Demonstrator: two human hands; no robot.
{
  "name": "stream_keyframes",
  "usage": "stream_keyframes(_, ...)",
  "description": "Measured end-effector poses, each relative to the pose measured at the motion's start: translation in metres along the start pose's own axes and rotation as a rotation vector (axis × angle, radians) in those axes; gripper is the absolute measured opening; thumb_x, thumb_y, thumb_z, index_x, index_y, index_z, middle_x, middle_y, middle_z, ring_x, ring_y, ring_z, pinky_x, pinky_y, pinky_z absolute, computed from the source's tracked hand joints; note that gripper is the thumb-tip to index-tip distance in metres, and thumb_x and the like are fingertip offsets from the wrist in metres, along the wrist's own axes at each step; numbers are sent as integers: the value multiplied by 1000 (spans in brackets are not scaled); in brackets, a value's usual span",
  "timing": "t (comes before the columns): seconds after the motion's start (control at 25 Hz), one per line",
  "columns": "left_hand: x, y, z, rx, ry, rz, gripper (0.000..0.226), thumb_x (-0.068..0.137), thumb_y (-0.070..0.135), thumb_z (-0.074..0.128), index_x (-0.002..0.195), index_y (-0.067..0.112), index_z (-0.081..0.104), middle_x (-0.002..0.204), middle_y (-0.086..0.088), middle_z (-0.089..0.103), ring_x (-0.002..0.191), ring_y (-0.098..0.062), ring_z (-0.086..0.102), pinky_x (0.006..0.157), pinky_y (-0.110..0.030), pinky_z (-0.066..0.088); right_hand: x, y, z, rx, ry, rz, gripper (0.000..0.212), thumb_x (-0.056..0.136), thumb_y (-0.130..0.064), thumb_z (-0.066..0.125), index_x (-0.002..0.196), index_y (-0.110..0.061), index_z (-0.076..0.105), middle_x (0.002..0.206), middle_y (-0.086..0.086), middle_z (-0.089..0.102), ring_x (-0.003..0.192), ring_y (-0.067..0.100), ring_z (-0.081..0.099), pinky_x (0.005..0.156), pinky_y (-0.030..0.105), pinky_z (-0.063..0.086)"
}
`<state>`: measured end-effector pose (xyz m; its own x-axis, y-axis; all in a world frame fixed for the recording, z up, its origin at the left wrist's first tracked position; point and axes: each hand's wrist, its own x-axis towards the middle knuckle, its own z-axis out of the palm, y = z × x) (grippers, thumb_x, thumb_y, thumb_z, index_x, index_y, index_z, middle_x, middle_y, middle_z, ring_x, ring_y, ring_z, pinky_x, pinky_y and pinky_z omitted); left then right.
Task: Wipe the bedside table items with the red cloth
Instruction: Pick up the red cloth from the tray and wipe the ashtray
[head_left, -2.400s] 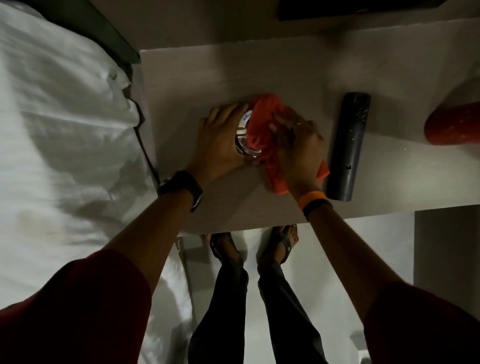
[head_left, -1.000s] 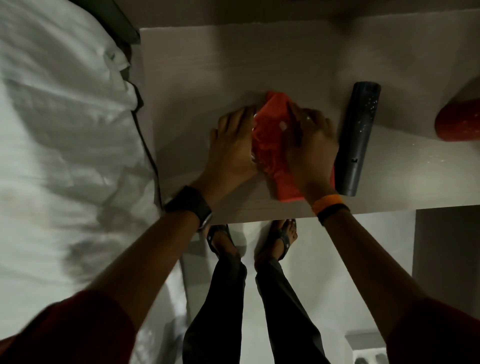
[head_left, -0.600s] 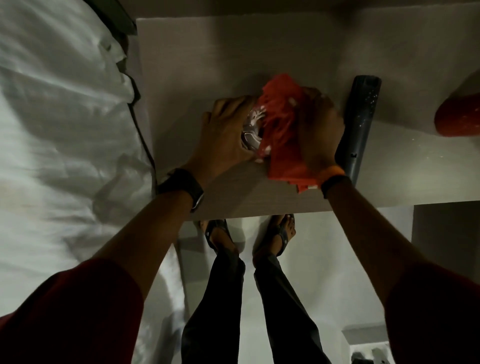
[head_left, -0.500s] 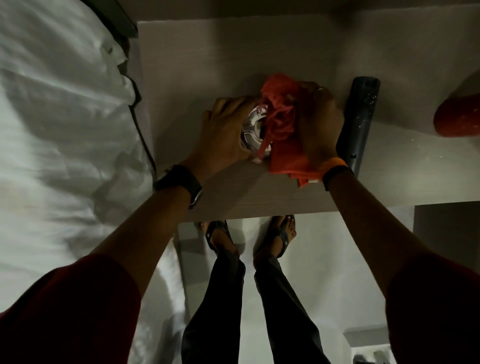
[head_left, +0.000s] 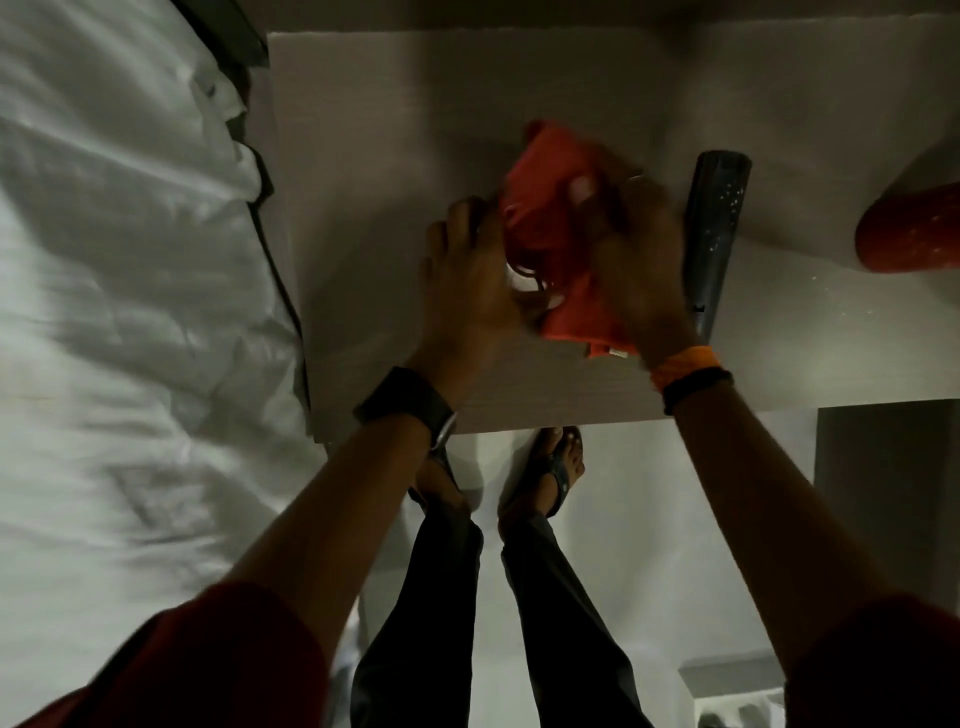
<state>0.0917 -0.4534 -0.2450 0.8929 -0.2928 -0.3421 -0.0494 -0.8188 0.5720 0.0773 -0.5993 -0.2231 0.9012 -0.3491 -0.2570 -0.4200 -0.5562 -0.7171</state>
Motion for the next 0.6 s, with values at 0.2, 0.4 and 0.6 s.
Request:
stream_keyframes(0.2,2,-12,10,-165,17,27,87,59,45,92,125,2,57,132,-16,55,119,-38,47,100,-37,41,2,0,30,-450,-72,-20,50,95,-58,51,135,-28,55,146,4,45,135,32,39,107,56,37)
stream_keyframes(0.4,7,-19,2,-409,32,35,118,53,34,97,149,7,34,133,-2,52,128,-28,45,109,-39,39,33,-11,30,-258,-29,124,48,93,-53,58,129,-21,60,135,5,54,130,31,44,107,57,39)
stream_keyframes(0.6,7,-27,8,-397,-1,-9,136,55,37,97,157,7,12,152,-11,43,134,-24,35,103,-31,32,28,-7,26,-296,-61,51,49,91,-53,61,125,-18,62,132,5,56,126,31,47,99,46,42)
